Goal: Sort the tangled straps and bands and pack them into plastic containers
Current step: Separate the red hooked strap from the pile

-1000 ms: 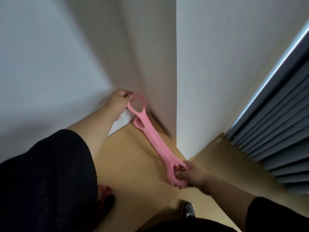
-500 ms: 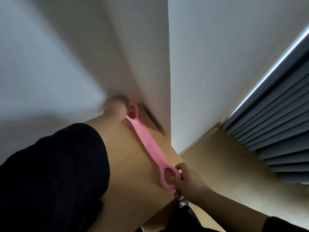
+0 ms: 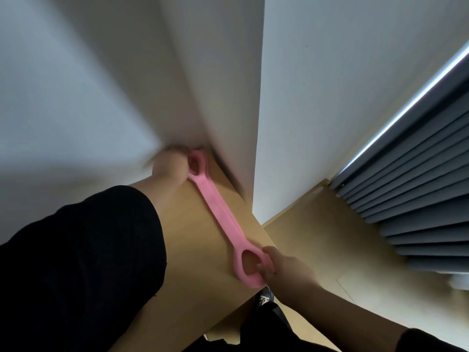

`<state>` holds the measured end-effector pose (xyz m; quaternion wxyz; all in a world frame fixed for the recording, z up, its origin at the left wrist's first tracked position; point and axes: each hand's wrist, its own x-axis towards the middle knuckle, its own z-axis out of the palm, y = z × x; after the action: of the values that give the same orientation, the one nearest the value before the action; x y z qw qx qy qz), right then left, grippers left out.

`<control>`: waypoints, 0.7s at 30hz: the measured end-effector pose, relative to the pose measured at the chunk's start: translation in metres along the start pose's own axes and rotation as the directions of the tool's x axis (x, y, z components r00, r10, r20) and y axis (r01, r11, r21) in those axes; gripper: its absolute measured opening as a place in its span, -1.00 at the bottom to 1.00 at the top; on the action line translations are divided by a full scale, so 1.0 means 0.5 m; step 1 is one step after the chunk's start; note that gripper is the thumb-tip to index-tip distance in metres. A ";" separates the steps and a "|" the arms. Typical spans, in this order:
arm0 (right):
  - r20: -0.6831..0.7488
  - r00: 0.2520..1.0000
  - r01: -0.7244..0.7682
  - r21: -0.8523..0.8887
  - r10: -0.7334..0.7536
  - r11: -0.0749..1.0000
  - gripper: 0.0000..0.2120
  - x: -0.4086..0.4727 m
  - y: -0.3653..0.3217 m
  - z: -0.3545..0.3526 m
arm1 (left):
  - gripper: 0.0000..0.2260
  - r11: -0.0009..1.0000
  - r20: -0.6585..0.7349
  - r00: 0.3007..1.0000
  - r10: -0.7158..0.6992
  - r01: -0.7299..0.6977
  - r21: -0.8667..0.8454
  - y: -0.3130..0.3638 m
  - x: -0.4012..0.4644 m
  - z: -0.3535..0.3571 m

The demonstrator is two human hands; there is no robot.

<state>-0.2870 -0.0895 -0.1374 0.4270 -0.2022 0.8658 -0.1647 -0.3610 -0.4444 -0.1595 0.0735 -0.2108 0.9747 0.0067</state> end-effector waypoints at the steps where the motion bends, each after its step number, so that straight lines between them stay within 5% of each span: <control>1: 0.000 1.000 -0.004 -0.025 0.004 1.000 -0.60 -0.001 0.004 0.002 | -0.77 1.000 -0.036 0.999 0.016 -0.016 -0.006 -0.002 -0.005 0.003; 4: -0.042 0.999 0.003 -0.023 -0.004 1.000 -0.58 -0.002 0.007 0.003 | -0.75 0.998 -0.109 0.994 0.011 -0.018 -0.062 -0.010 -0.020 0.003; 13: -0.147 0.967 0.193 -0.105 -0.208 0.975 -0.64 0.015 -0.093 -0.023 | -0.78 0.940 -0.040 0.998 -0.052 0.035 -0.340 -0.118 -0.216 -0.040; 21: 0.006 0.873 0.476 -0.233 -0.488 0.848 -0.73 0.035 -0.264 0.075 | -0.85 0.892 0.062 0.966 -0.252 0.257 -0.373 -0.291 -0.518 -0.048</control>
<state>-0.2390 -0.2163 -0.1105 0.3229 -0.4557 0.8115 -0.1720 -0.0712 -0.4720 -0.0954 0.0377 -0.3467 0.9186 0.1858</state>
